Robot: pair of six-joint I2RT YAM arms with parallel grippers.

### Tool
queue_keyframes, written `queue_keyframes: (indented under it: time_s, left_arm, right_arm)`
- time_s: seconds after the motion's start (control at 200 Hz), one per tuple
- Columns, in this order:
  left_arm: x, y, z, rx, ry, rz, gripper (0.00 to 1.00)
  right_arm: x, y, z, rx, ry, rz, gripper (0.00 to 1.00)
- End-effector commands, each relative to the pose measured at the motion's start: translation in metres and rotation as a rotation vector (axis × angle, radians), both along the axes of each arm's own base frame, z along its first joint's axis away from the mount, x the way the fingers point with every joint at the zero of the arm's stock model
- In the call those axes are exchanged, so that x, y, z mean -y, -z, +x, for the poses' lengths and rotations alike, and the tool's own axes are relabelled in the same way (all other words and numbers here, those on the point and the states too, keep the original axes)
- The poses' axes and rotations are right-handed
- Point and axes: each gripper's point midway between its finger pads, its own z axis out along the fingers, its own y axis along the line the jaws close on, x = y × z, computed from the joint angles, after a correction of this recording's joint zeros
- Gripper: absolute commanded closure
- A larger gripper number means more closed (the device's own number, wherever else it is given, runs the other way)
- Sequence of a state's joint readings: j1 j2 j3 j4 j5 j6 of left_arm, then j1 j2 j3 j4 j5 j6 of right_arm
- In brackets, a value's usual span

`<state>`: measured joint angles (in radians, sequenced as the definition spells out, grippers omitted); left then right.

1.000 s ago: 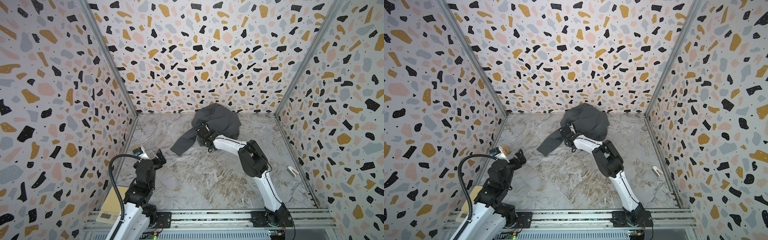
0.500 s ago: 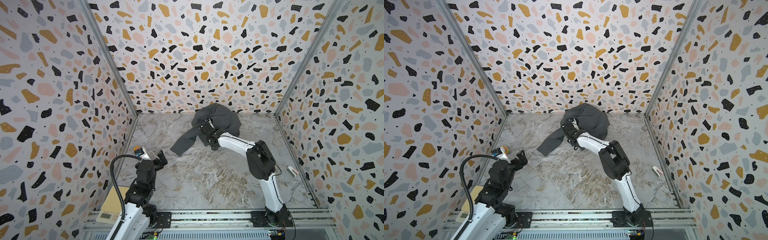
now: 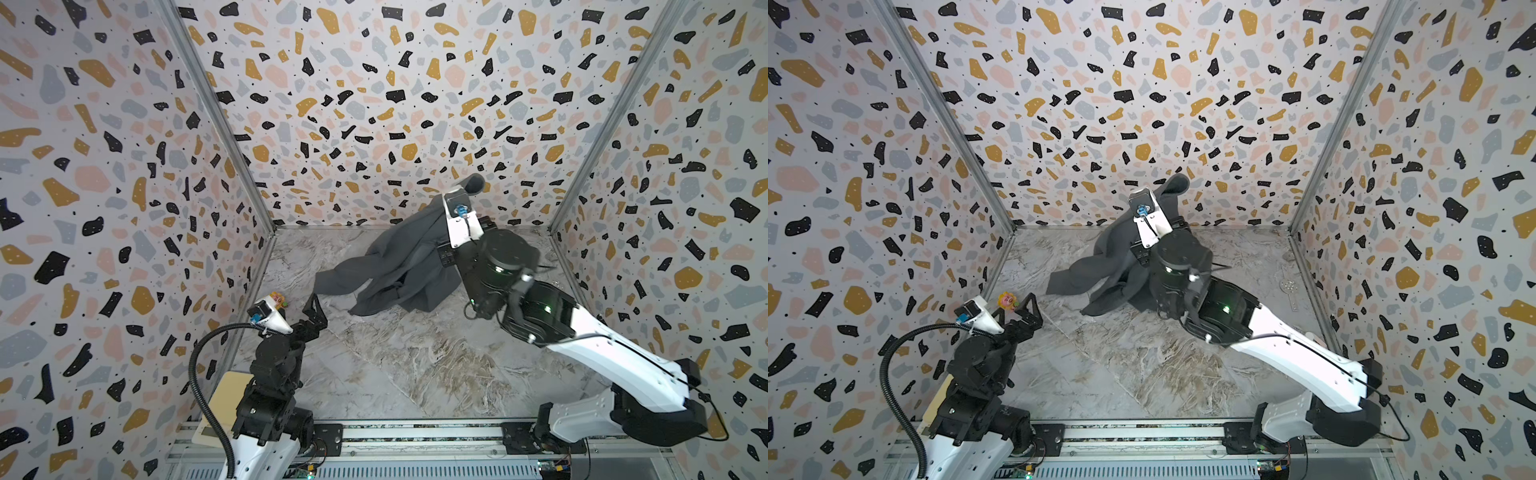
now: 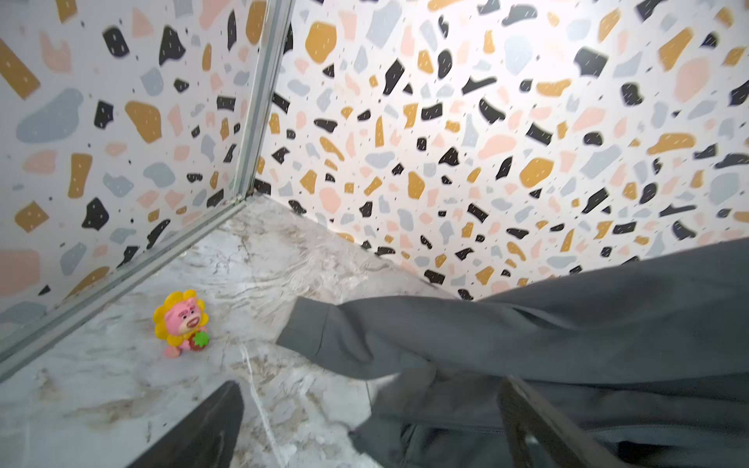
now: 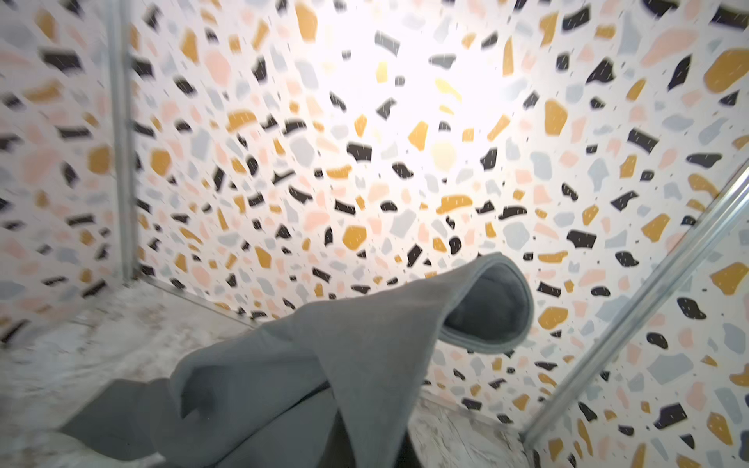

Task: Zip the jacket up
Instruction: 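Lift the jacket high with the right gripper and shake it out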

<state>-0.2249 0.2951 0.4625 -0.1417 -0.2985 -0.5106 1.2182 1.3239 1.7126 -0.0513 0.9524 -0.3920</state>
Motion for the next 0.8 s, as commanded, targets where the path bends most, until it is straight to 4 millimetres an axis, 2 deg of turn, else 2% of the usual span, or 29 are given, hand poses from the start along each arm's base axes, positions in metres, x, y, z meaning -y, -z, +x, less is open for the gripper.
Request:
queue_keyframes:
  time_s: [0.0, 0.11, 0.175, 0.25, 0.33, 0.436, 0.561, 0.661, 0.741, 0.766, 0.786, 0.796]
  left_arm:
    - [0.006, -0.03, -0.006, 0.06, 0.045, 0.034, 0.0]
    - [0.009, -0.04, -0.006, 0.073, 0.063, 0.049, 0.0]
    - [0.009, -0.044, -0.004, 0.076, 0.059, 0.06, 0.0]
    - [0.009, -0.044, 0.0, 0.075, 0.055, 0.062, 0.0]
    - [0.011, -0.04, 0.006, 0.064, 0.059, 0.064, 0.0]
    - [0.014, -0.032, 0.015, 0.046, 0.063, 0.06, 0.0]
    - [0.015, -0.019, 0.023, 0.02, 0.059, 0.068, 0.0]
    - [0.013, -0.011, 0.027, -0.009, 0.041, 0.095, 0.0]
    - [0.011, -0.006, 0.03, -0.03, 0.027, 0.116, 0.0]
    - [0.01, -0.006, 0.031, -0.035, 0.025, 0.124, 0.0]
    - [0.01, -0.005, 0.032, -0.04, 0.023, 0.127, 0.0]
    - [0.01, -0.005, 0.032, -0.042, 0.022, 0.131, 0.0]
  right_arm:
    - [0.071, -0.083, -0.037, 0.136, 0.068, 0.226, 1.0]
    - [0.082, -0.111, -0.049, 0.189, 0.012, 0.291, 1.0]
    - [0.085, -0.122, -0.043, 0.225, 0.051, 0.266, 1.0]
    - [0.079, -0.128, -0.02, 0.222, 0.086, 0.216, 1.0]
    - [0.082, -0.119, 0.029, 0.176, 0.1, 0.206, 1.0]
    - [0.09, -0.075, 0.112, 0.051, 0.092, 0.188, 1.0]
    - [0.074, 0.005, 0.202, -0.142, 0.021, 0.17, 1.0]
    - [0.05, 0.069, 0.258, -0.268, -0.021, 0.15, 1.0]
    - [0.029, 0.113, 0.291, -0.346, -0.045, 0.121, 1.0]
    - [0.024, 0.125, 0.301, -0.369, -0.048, 0.114, 0.92]
    - [0.021, 0.132, 0.306, -0.382, -0.05, 0.108, 0.83]
    - [0.019, 0.137, 0.31, -0.391, -0.049, 0.103, 0.74]
